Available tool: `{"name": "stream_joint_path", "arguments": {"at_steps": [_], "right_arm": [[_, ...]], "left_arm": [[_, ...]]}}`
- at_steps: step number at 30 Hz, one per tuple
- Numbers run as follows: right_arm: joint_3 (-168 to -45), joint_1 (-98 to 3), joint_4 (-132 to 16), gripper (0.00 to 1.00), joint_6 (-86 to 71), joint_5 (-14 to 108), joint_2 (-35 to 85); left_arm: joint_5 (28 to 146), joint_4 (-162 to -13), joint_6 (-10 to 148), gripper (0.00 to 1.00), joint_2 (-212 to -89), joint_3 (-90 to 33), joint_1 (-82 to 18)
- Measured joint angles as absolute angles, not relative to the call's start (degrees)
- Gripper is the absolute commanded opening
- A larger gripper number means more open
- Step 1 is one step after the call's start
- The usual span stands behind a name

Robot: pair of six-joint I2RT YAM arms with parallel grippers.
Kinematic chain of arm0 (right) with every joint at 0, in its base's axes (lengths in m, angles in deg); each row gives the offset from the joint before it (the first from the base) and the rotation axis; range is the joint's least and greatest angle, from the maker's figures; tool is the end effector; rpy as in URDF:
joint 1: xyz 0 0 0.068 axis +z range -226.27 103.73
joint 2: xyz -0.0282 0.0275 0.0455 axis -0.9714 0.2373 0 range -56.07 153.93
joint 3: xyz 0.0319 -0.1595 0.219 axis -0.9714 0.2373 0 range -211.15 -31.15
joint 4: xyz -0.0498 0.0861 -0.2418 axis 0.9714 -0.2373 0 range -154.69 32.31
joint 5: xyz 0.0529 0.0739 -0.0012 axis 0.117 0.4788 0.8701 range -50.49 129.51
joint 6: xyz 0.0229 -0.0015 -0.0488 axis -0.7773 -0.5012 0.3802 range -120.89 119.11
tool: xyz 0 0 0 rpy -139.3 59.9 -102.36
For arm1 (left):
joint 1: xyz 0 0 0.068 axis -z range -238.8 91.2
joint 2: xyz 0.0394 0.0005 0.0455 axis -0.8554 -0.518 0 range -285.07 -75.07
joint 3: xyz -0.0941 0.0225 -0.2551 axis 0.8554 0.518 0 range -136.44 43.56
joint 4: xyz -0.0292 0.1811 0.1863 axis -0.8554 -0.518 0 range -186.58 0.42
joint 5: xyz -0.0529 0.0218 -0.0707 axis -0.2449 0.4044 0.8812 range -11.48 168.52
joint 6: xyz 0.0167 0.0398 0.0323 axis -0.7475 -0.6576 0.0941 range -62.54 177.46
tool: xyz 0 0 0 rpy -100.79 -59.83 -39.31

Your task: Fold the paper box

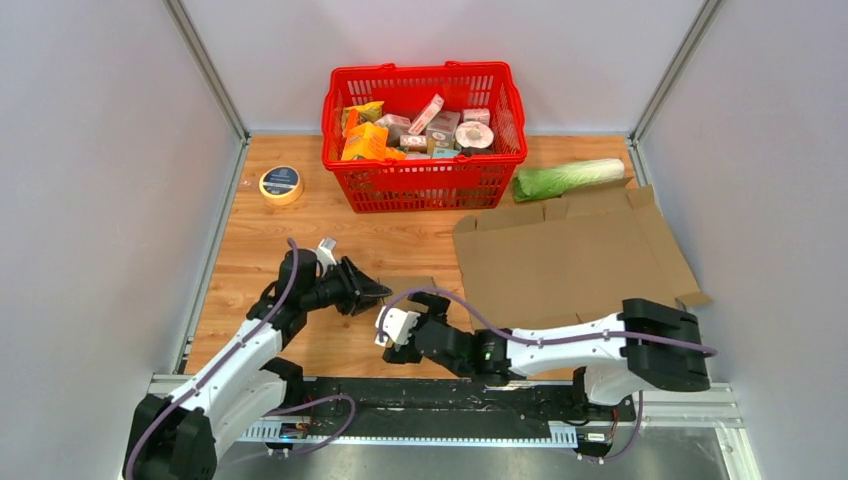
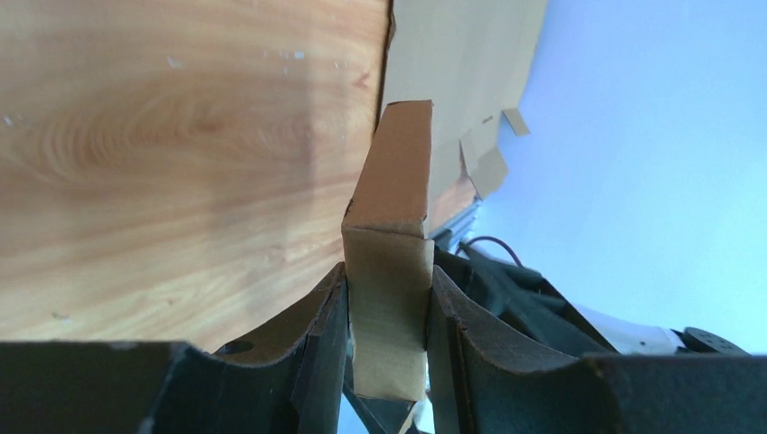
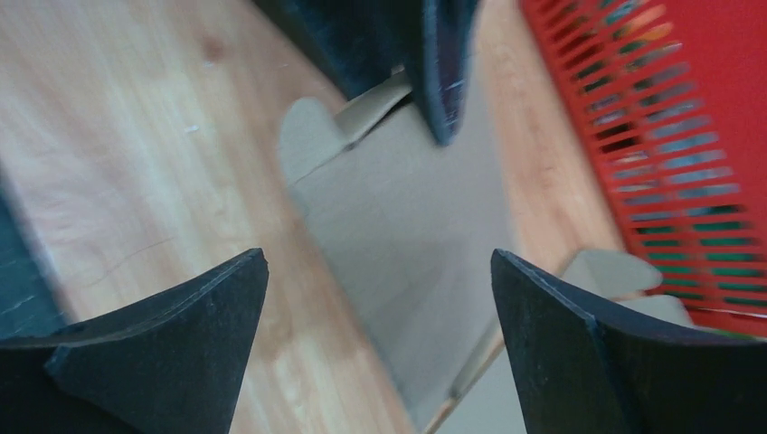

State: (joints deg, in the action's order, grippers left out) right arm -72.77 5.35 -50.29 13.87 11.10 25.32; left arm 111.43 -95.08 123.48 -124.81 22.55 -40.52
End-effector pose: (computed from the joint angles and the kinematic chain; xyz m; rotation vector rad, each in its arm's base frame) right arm 0.0598 0.2905 0.2075 -1.3354 1.5768 0.1879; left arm 0.1638 -0.0745 0.1914 -0.6322 2.3619 -1.3868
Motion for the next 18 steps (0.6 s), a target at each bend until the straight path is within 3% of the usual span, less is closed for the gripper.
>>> {"name": "stream_joint_path", "arguments": {"at_steps": [5,11,13,18], "right_arm": [[-69.62,9.2,-29.94,0.93,28.12,-5.64,33.82],[-64.4,11.52,-11.17,0.76,41.11,-14.16,39.22],[-63.96,12.11,-9.0,0.65,42.22,-15.1,39.08],[-63.42,12.67,-10.29,0.46,41.02,-14.95,36.13]], "left_arm": [[114.45,-94.42,129.6,0.41,-119.67,27.31,-40.61],[115.8,-93.26,134.41,0.41,-117.24,29.52,-40.8],[116.46,-92.48,135.46,0.42,-116.79,29.54,-40.85],[117.31,-90.53,136.62,0.58,-117.29,29.54,-40.91]]}}
